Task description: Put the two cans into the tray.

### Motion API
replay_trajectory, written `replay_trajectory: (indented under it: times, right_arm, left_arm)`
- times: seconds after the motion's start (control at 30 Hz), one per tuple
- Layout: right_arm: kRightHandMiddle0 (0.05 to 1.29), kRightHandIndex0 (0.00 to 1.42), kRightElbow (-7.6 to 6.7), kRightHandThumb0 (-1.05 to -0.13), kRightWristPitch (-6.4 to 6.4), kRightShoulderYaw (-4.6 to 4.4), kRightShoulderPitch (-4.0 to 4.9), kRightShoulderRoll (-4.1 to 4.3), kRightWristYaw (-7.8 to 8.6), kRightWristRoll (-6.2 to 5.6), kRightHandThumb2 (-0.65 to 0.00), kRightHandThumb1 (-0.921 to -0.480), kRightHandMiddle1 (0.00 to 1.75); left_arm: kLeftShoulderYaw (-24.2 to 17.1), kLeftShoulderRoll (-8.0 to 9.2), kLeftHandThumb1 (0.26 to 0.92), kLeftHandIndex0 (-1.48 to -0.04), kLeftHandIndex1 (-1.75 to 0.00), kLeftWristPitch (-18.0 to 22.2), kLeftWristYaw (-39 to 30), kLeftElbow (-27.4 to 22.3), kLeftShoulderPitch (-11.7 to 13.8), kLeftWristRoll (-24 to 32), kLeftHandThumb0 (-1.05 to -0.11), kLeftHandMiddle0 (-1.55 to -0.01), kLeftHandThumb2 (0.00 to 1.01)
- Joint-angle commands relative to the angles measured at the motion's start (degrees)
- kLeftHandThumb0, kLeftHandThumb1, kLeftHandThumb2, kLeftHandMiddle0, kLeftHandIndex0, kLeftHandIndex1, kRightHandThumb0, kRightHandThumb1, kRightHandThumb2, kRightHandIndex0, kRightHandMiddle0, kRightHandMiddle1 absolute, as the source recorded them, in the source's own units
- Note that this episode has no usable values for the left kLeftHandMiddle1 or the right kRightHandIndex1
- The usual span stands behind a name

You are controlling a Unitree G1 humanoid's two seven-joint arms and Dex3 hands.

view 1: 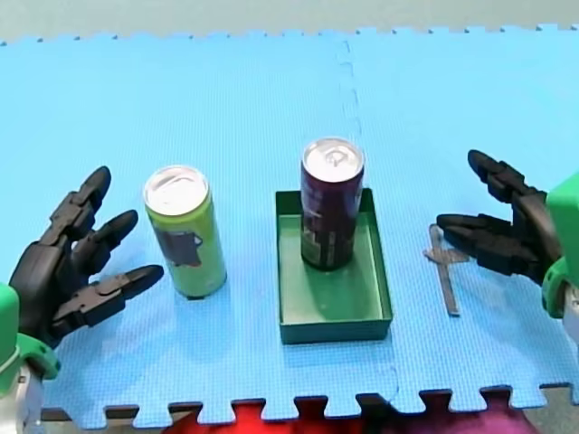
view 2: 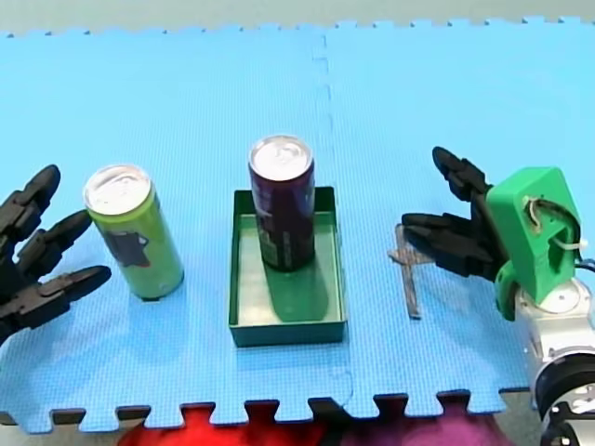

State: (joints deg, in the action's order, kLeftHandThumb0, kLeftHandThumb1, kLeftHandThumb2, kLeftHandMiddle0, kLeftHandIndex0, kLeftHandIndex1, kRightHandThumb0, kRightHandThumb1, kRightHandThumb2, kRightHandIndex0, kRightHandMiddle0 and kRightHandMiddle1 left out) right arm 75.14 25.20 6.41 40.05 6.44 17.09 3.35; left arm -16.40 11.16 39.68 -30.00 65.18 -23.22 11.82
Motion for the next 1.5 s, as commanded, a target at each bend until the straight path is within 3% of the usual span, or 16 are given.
replay_trajectory:
  times: [0.0,0.43,0.8,1.47]
  right_arm:
    - [0.08,0.61,-0.17,-1.048,-0.13,0.20,0.19,0.20,0.00,-0.23,-0.140,-0.921,0.00]
    - [0.09,0.64,-0.09,-1.048,-0.49,0.68,0.34,0.18,-0.05,-0.66,-0.127,-0.921,0.00]
    - [0.09,0.66,-0.09,-1.048,-0.85,1.10,0.51,0.17,0.11,-0.90,-0.113,-0.921,0.00]
    - [0.10,0.69,-0.19,-1.048,-1.54,1.64,0.82,0.15,0.62,-1.16,-0.088,-0.921,0.00]
  left_arm:
    - [0.1,0.34,0.677,-0.08,0.00,-0.2,0.3,-0.5,0.3,-0.1,-1.048,-0.09,0.00]
    - [2.4,1.68,0.680,-0.07,0.00,0.9,1.4,-0.6,0.8,-2.9,-1.048,-0.07,0.00]
    - [2.3,2.12,0.693,-0.06,0.00,-1.3,-3.0,-1.0,0.4,-1.2,-1.048,-0.04,0.01]
    - [1.1,2.38,0.704,-0.07,0.00,-3.0,-8.2,1.3,-1.9,0.4,-1.048,-0.03,0.01]
